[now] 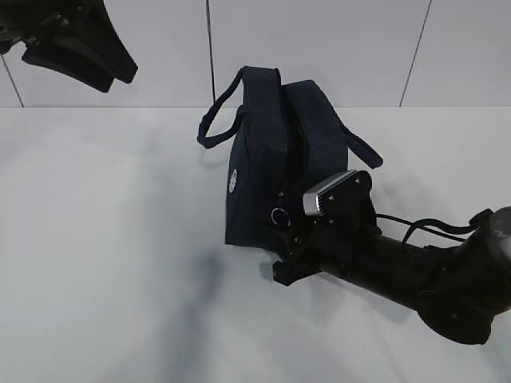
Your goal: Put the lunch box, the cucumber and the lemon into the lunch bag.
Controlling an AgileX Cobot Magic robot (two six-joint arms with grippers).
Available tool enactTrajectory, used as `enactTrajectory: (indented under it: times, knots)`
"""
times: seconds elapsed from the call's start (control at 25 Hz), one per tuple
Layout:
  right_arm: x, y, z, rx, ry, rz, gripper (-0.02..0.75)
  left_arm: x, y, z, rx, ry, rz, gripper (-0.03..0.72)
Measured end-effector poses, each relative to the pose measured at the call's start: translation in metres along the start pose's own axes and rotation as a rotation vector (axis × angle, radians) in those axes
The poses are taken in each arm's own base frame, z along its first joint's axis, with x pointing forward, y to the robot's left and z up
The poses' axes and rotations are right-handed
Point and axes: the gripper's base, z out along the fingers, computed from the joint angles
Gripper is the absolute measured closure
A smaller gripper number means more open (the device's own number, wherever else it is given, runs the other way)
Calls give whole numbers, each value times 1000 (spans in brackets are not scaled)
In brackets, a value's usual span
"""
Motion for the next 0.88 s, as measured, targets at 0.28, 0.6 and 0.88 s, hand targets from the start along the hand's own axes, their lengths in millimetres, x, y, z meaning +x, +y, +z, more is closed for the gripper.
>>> enactTrajectory:
  times: [0.28, 0.6, 0.88]
  knots:
    - [0, -1, 0, 9, 3, 5, 447, 0, 0, 0, 0, 0, 0, 434]
    - [0, -2, 0, 26, 0, 16, 512, 0, 0, 0, 0, 0, 0, 434]
    - [5, -4, 1, 43, 14, 29, 546, 0, 0, 0, 2, 0, -1, 434]
